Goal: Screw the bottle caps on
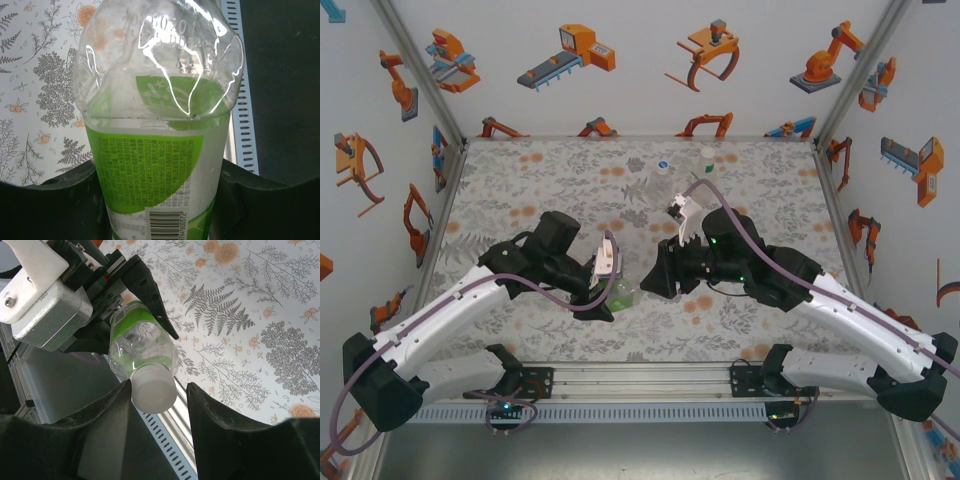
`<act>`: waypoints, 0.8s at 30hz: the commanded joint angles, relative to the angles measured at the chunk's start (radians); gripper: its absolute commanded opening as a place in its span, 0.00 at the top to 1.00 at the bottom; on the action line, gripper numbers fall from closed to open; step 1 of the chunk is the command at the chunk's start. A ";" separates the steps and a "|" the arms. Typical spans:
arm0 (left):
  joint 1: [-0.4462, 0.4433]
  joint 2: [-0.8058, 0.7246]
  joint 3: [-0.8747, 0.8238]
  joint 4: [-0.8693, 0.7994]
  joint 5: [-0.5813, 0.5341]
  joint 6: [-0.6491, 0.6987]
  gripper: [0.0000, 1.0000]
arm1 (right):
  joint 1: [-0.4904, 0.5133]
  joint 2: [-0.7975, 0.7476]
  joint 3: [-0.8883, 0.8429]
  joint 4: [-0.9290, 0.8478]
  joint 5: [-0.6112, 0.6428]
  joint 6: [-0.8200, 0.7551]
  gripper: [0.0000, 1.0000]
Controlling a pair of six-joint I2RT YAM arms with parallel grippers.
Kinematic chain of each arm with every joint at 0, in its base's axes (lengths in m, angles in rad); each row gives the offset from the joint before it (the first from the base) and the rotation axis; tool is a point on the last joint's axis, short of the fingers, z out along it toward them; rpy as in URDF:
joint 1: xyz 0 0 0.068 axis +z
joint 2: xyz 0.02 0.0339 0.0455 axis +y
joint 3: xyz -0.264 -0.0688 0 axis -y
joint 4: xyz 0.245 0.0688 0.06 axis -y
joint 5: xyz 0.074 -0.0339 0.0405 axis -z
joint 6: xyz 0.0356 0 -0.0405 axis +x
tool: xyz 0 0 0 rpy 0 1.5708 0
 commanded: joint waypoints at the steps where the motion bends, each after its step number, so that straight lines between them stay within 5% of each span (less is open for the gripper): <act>1: -0.004 0.002 0.033 -0.004 0.014 0.002 1.00 | 0.004 -0.012 0.034 -0.025 0.029 0.005 0.54; 11: -0.005 0.006 0.033 -0.003 0.019 0.005 1.00 | 0.004 -0.025 0.026 -0.004 0.008 -0.058 0.78; 15: -0.004 0.000 0.032 -0.004 0.036 0.009 1.00 | 0.004 -0.050 0.013 0.011 -0.019 -0.150 0.81; 24: -0.004 -0.024 0.022 -0.013 0.176 0.057 1.00 | 0.005 -0.105 -0.029 0.052 -0.295 -0.644 0.84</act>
